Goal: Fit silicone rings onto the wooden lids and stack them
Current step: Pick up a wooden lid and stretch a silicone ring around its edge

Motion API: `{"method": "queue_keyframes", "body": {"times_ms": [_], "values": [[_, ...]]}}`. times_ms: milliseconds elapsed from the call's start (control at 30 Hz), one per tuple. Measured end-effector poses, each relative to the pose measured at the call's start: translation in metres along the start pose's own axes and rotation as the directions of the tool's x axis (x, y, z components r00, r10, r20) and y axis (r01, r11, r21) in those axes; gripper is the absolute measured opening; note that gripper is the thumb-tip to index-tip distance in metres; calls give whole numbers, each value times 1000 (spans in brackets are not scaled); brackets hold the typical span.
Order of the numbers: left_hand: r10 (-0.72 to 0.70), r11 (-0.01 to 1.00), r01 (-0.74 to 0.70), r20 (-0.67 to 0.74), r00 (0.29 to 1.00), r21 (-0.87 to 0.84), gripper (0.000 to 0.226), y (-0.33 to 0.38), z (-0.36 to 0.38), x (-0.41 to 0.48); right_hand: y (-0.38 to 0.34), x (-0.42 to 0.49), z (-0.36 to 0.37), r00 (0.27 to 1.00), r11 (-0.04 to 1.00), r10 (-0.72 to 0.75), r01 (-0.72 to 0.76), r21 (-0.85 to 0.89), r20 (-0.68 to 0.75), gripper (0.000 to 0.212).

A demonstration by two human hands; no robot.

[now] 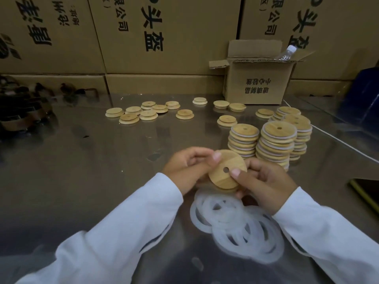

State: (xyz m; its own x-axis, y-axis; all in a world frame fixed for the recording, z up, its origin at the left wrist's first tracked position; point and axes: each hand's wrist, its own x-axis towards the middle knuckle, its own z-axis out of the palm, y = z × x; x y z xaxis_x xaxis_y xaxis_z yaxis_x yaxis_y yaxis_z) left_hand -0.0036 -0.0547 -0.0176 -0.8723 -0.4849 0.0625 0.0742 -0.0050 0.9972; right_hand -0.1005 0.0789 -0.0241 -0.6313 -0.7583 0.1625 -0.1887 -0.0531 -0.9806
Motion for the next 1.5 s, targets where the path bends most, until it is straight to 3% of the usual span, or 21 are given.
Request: {"method": "queue_keyframes", "body": {"times_ms": [100,233,333,500,667,867,967,1167,1267,1500], "values": [[-73,991,82,86,994,-103,31,-5,-5,1,0,-2,1,999,999,-14,15,-39,29,37],[-80,975,83,22,997,-206,29,-9,-7,5,2,-2,4,996,994,-88,86,-75,-29,38],[-103,947,76,-72,992,-313,25,-11,-9,8,4,-2,4,995,974,-90,77,-213,-52,16],[-68,945,13,-158,985,-326,11,-16,-12,10,9,-7,1,995,772,-82,98,-628,54,9],[-49,945,-4,-153,987,-328,11,-18,-9,10,8,-5,0,998,707,-46,61,-705,40,15],[-39,946,-14,-156,987,-324,9,-20,-9,8,8,-4,0,999,766,-23,41,-641,36,19],[-34,946,-21,-164,986,-324,9,-21,-9,9,4,-6,4,991,769,-113,137,-624,78,20],[-73,946,51,-57,996,-320,18,-16,-8,5,-8,-5,9,954,933,-299,284,-221,-35,20],[-120,948,120,17,993,-296,15,-14,-4,3,-9,-1,10,950,961,-270,256,-103,-157,16],[-253,880,275,108,961,-386,23,-11,4,-2,-2,5,7,941,989,-138,114,-95,-310,18]]}}
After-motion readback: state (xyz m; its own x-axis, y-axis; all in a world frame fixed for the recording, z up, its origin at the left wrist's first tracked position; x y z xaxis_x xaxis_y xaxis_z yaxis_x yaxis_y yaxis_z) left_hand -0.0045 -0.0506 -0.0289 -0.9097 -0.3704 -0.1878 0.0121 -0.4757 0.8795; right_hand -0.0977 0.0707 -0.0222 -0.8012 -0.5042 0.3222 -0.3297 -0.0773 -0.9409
